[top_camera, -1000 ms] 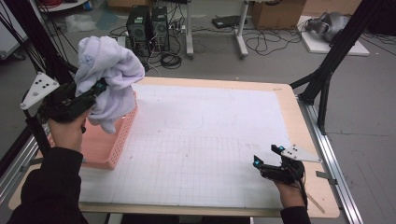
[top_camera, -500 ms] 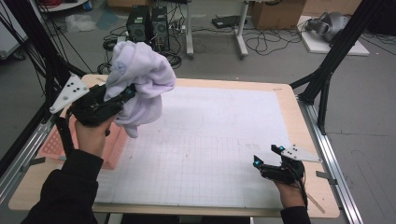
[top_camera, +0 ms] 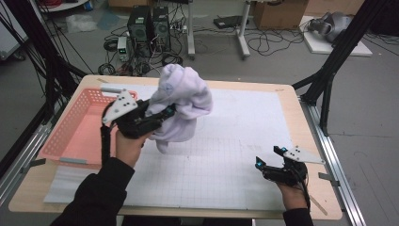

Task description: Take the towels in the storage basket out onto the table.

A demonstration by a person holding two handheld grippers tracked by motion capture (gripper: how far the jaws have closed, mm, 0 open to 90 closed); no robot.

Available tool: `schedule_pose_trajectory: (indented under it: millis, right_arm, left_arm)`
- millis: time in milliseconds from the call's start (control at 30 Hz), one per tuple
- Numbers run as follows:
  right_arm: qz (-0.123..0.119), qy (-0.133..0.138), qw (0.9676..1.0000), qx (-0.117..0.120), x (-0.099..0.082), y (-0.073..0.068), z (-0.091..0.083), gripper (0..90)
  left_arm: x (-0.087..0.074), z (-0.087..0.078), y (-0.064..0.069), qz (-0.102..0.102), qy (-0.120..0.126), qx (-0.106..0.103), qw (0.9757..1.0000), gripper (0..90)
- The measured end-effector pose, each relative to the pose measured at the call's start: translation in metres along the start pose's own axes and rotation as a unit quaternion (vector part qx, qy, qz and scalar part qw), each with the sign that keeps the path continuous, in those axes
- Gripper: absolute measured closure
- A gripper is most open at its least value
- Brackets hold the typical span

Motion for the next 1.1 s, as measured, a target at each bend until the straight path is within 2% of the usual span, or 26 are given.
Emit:
schedule_pose_trajectory:
  millis: [67,100,133,167,200,233,267,300,333,367,400,433,500,533,600,633,667,733,767,800,833,900,967,1000,1100]
  right_arm:
    - [-0.001,0.001,1.0000,-0.001,0.000,0.001,0.000,15.8]
    - [0.001,0.001,1.0000,0.000,0.000,0.001,0.000,15.9]
    - [0.001,0.001,1.0000,0.000,0.000,0.001,0.000,15.9]
    - [-0.001,0.001,1.0000,-0.001,0.000,0.001,0.000,15.9]
    - [0.001,0.001,1.0000,0.000,0.000,0.001,0.000,15.8]
    - [0.000,0.001,1.0000,0.000,0.000,0.001,0.000,15.8]
    - [0.003,0.000,1.0000,0.000,0.000,0.001,-0.001,15.8]
    - [0.002,0.000,1.0000,0.001,-0.001,0.002,-0.001,15.8]
    - [0.001,0.001,1.0000,-0.001,-0.001,0.002,-0.001,15.9]
    - [0.000,0.002,1.0000,-0.001,-0.001,0.003,-0.001,15.9]
    - [0.003,0.002,1.0000,-0.001,0.000,0.002,-0.001,15.9]
    - [0.003,0.002,1.0000,-0.001,0.000,0.002,-0.001,15.9]
    - [0.005,0.000,1.0000,-0.002,-0.001,0.003,-0.002,15.9]
    - [0.005,0.000,1.0000,-0.001,-0.001,0.003,-0.002,15.8]
    - [0.003,0.002,1.0000,-0.002,-0.001,0.004,-0.001,15.8]
    - [0.003,0.002,1.0000,-0.002,-0.001,0.004,-0.001,15.8]
    - [0.004,0.001,1.0000,-0.001,-0.001,0.004,-0.002,15.8]
    - [0.003,0.002,1.0000,-0.001,-0.001,0.004,-0.001,15.9]
    - [0.004,0.001,1.0000,0.000,-0.002,0.004,-0.001,15.9]
    - [0.002,0.002,1.0000,0.000,-0.002,0.005,-0.001,15.8]
    - [0.005,0.000,1.0000,0.001,-0.002,0.004,-0.001,15.9]
    - [0.007,-0.001,1.0000,0.002,-0.002,0.004,-0.001,15.8]
    - [0.005,0.000,1.0000,0.001,-0.003,0.004,-0.002,15.8]
    - [0.005,0.000,1.0000,0.000,-0.003,0.005,-0.002,15.8]
    - [0.006,0.000,1.0000,0.000,-0.003,0.005,-0.002,15.9]
  left_arm:
    - [-0.012,0.012,0.004,-0.005,-0.014,-0.004,0.9999,60.1]
    - [-0.025,0.023,0.009,-0.013,-0.028,-0.010,0.9995,60.0]
    - [-0.025,0.023,0.009,-0.013,-0.028,-0.010,0.9995,59.9]
    - [-0.032,0.028,0.011,-0.014,-0.036,-0.013,0.9992,59.9]
    - [-0.045,0.040,0.016,-0.021,-0.050,-0.020,0.9983,59.8]
    - [-0.052,0.045,0.018,-0.024,-0.058,-0.023,0.9978,59.7]
    - [-0.052,0.045,0.018,-0.024,-0.058,-0.023,0.9978,59.7]
    - [-0.065,0.056,0.024,-0.029,-0.071,-0.030,0.9966,59.7]
    - [-0.065,0.056,0.024,-0.029,-0.071,-0.030,0.9966,59.5]
    - [-0.076,0.066,0.029,-0.029,-0.087,-0.037,0.9951,59.5]
    - [-0.082,0.071,0.032,-0.030,-0.096,-0.040,0.9941,59.4]
    - [-0.082,0.071,0.032,-0.030,-0.096,-0.040,0.9941,59.3]
    - [-0.094,0.081,0.036,-0.028,-0.117,-0.039,0.9919,58.9]
    - [-0.107,0.089,0.037,-0.029,-0.141,-0.034,0.9890,58.4]
    - [-0.120,0.097,0.038,-0.034,-0.159,-0.026,0.9863,57.3]
    - [-0.120,0.097,0.038,-0.034,-0.159,-0.026,0.9863,56.9]
    - [-0.132,0.104,0.038,-0.035,-0.180,-0.017,0.9828,56.2]
    - [-0.145,0.110,0.035,-0.036,-0.206,0.000,0.9780,55.0]
    - [-0.145,0.110,0.035,-0.036,-0.206,0.000,0.9780,53.8]
    - [-0.162,0.115,0.027,-0.027,-0.247,0.029,0.9683,51.3]
    - [-0.170,0.117,0.022,-0.020,-0.266,0.042,0.9628,49.1]
    - [-0.173,0.118,0.020,-0.020,-0.268,0.042,0.9622,47.3]
    - [-0.172,0.118,0.021,-0.016,-0.265,0.046,0.9632,44.6]
    - [-0.172,0.118,0.024,-0.016,-0.266,0.036,0.9632,42.4]
    - [-0.167,0.115,0.024,-0.041,-0.258,0.022,0.9650,33.7]
Point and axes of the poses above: each handheld gripper's, and its own axes: z roughly forward along the jaws, x roughly out of its top, y roughly to its right, the point moved 7 cm from there along z, roughly forward along the jaws, and after that the axes turned 7 degrees about -z, right-handed, at the moved point
